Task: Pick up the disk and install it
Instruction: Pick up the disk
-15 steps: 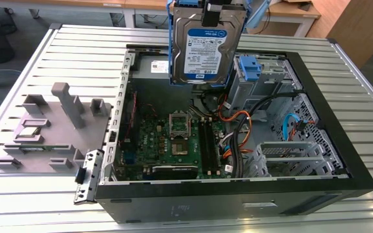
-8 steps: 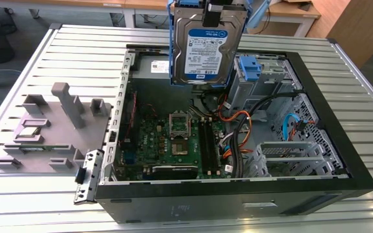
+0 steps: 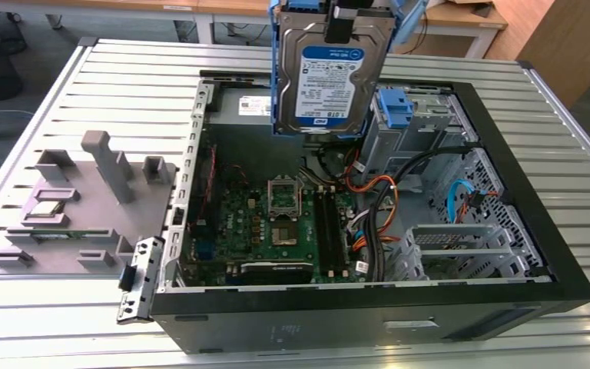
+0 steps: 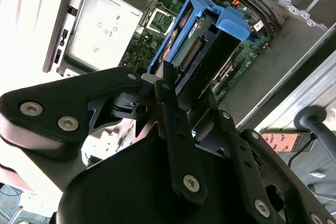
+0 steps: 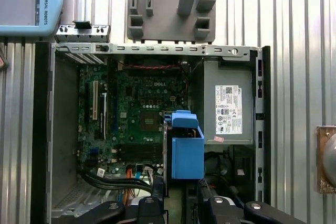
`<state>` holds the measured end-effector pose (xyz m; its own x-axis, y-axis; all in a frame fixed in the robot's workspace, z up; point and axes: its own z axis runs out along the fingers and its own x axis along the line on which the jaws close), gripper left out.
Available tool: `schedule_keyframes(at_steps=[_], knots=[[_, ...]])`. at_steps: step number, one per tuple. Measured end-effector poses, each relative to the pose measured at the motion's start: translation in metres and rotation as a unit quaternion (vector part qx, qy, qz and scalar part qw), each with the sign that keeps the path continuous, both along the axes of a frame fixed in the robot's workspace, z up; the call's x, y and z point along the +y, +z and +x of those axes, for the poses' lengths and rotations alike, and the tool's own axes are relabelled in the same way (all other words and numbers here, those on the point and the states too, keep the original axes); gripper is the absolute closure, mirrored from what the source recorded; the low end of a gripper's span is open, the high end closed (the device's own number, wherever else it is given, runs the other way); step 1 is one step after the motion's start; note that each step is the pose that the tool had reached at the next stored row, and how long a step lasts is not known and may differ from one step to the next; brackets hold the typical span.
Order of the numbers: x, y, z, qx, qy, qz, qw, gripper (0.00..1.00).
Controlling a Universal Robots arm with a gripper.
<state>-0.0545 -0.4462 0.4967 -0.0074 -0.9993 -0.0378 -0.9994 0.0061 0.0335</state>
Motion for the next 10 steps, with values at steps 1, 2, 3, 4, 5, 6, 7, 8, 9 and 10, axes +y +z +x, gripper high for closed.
schedule_keyframes(at_steps=[1, 2, 3, 4, 5, 6, 7, 8, 9, 10], knots=[[0.0, 0.0, 0.0007, 0.0001, 0.0, 0.0, 1.0, 0.65], [0.0, 0.0, 0.0015, 0.0001, 0.0, 0.0, 1.0, 0.65], [0.0, 0.0, 0.0022, 0.0002, 0.0, 0.0, 1.0, 0.65], [0.0, 0.0, 0.0028, 0.0002, 0.0, 0.0, 1.0, 0.65], [0.0, 0.0, 0.0035, 0.0002, 0.0, 0.0, 1.0, 0.65], [0.0, -0.0001, 0.0059, 0.0004, 0.0, 0.0, 1.0, 0.65], [0.0, -0.0001, 0.0066, 0.0004, 0.0, 0.0, 1.0, 0.65], [0.0, -0.0001, 0.0072, 0.0004, 0.0, 0.0, 1.0, 0.65], [0.0, -0.0001, 0.0079, 0.0004, 0.0, 0.0, 1.0, 0.65], [0.0, -0.0001, 0.0085, 0.0005, 0.0, 0.0, 1.0, 0.65]])
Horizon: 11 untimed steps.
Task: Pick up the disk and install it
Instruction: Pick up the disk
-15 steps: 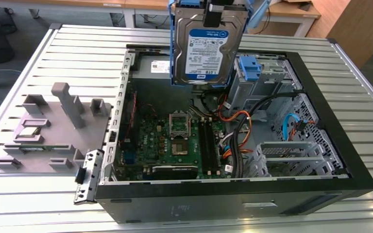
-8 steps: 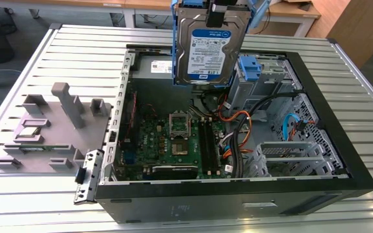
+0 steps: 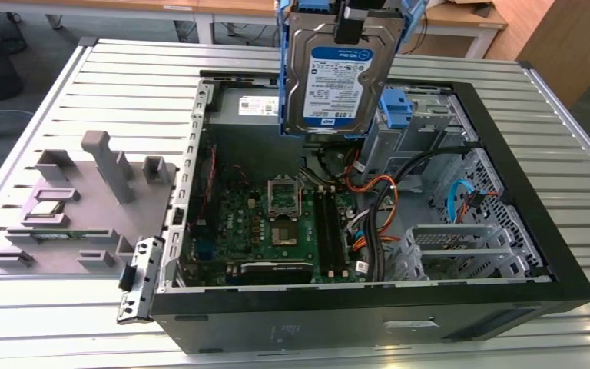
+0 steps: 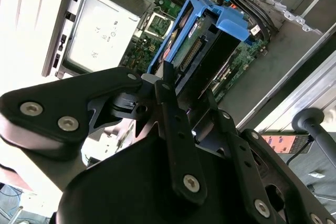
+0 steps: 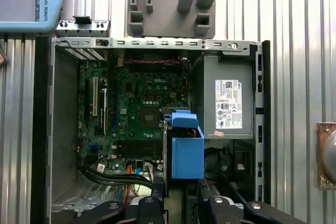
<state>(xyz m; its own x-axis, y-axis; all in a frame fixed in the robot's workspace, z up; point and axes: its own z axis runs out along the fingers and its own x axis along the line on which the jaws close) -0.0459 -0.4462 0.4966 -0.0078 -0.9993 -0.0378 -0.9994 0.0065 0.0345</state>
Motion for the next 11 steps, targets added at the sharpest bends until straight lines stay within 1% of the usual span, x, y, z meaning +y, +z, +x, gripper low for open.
schedule_keyframes(at_steps=[11], knots=[[0.0, 0.0, 0.0082, 0.0005, 0.0, 0.0, 1.0, 0.65]])
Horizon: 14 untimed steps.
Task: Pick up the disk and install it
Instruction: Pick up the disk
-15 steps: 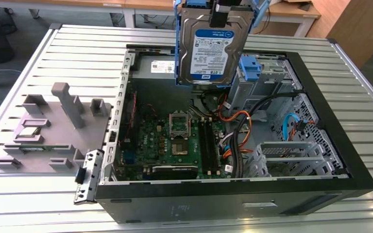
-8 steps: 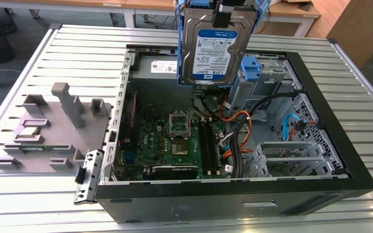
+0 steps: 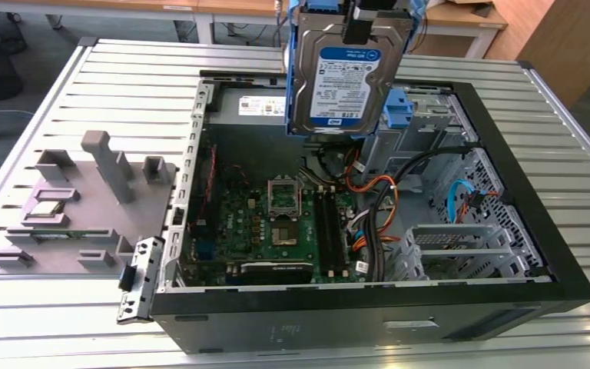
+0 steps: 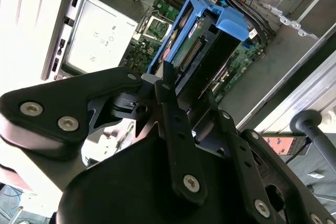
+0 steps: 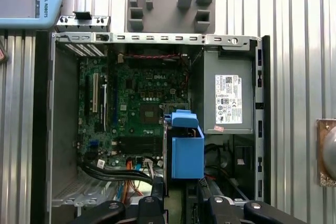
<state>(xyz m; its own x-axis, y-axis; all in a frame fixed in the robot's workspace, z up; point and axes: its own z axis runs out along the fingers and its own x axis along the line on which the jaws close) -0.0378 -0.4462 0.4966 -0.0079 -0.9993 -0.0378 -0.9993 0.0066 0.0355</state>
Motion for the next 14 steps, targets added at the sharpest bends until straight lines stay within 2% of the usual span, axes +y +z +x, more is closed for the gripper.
schedule_keyframes(at_steps=[14], knots=[[0.0, 0.0, 0.0118, 0.001, 0.0, 0.0, 1.0, 0.65]])
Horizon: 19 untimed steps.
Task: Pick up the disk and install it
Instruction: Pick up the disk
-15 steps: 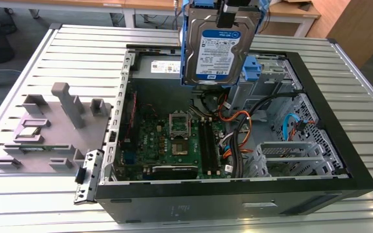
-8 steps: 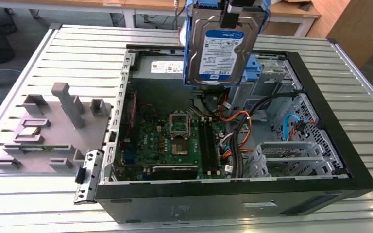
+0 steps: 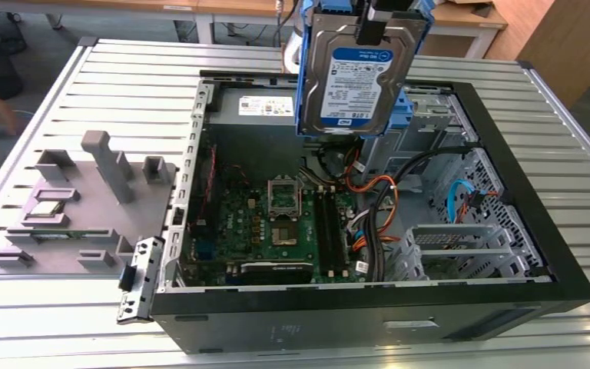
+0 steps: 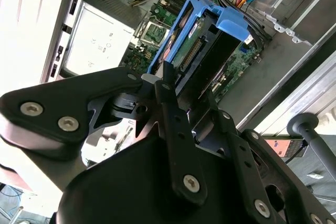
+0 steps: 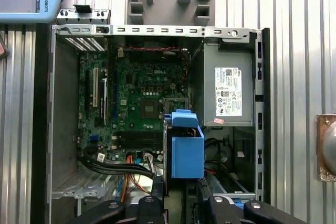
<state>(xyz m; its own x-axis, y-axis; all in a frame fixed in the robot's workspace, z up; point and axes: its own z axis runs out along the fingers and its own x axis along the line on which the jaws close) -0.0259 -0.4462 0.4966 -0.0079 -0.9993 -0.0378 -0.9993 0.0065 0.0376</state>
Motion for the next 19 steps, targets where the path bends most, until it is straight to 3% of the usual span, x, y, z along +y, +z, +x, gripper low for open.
schedule_keyframes(at_steps=[6, 19], knots=[[-0.0004, 0.0, 0.0001, 0.0, 0.0, 0.0, 1.0, 0.65], [-0.007, 0.0, 0.0001, 0.0, 0.0, 0.0, 1.0, 0.65]])
